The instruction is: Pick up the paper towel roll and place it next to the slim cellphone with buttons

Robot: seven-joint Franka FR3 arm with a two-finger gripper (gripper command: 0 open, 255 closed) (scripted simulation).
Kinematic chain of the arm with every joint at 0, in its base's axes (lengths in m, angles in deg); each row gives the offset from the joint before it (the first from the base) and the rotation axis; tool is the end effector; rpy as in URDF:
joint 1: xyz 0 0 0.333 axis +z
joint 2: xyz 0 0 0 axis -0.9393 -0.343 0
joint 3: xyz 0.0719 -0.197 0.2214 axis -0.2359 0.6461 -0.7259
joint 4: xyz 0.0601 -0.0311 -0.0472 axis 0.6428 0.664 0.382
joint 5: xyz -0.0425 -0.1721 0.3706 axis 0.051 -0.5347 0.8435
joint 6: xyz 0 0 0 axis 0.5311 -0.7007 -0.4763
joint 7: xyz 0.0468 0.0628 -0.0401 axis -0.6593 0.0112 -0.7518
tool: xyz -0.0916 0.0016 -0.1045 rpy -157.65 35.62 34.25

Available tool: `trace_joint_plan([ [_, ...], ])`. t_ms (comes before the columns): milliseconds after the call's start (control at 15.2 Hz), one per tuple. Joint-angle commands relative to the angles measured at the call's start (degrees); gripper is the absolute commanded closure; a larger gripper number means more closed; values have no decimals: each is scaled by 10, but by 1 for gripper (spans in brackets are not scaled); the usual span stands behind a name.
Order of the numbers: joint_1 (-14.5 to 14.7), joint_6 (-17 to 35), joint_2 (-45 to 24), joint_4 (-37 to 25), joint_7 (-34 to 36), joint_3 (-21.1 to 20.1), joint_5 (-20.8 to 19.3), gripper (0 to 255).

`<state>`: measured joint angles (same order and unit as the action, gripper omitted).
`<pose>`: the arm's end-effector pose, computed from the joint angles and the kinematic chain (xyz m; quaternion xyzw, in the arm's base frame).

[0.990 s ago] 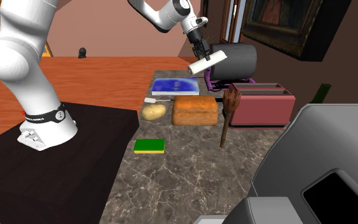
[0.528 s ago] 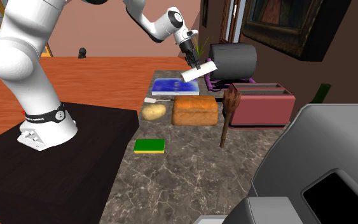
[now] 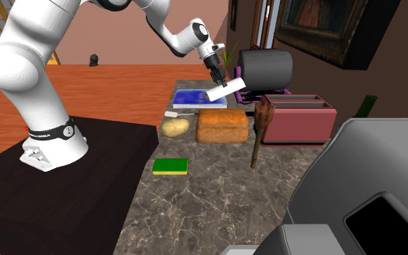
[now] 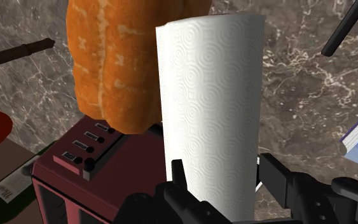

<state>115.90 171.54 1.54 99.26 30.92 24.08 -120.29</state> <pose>0.4657 0.5637 0.2025 0.9214 0.2683 0.2135 0.1829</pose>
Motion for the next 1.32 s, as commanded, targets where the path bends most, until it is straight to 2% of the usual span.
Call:
trace_joint_plan([
  [0, 2, 6, -10, -2, 6, 2, -4, 255],
  [1254, 16, 64, -114, -37, 61, 28, -40, 255],
])
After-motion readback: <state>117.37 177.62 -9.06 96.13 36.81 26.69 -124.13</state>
